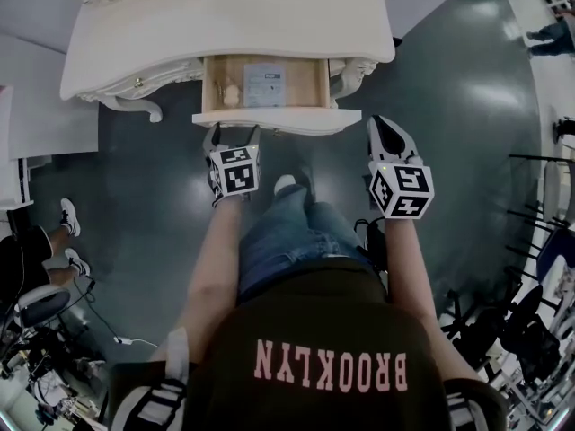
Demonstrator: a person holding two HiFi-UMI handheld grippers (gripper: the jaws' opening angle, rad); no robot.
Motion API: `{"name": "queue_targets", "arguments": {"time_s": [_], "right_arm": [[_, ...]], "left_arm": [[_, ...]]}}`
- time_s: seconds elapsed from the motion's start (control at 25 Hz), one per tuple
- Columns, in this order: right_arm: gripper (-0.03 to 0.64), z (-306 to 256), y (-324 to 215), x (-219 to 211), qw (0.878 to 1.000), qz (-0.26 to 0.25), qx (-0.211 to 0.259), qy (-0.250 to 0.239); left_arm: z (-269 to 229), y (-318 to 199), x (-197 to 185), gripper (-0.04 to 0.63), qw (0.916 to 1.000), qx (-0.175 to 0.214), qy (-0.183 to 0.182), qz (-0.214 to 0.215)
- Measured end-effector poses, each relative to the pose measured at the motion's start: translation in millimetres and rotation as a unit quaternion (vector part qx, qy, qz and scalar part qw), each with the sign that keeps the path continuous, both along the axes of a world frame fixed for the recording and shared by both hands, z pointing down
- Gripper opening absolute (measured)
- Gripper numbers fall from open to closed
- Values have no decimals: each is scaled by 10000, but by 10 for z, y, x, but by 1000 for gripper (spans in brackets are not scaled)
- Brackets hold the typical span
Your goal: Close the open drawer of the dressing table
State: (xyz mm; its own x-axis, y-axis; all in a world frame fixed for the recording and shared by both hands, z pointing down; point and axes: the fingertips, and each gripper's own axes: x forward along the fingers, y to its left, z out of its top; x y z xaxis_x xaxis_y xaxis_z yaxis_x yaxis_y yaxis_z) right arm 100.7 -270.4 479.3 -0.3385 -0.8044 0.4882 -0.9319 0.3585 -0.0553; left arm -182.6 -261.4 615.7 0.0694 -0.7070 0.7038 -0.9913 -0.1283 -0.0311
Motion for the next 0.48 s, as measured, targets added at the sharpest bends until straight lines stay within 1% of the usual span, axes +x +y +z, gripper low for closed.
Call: {"name": "queue_targets", "arguments": {"time_s": [0.48], "right_arm": [[-3,16,-71,13,9999,149,-24,-42]], "left_arm": [[-17,-293,-31,356,10000,53,24,33]]}}
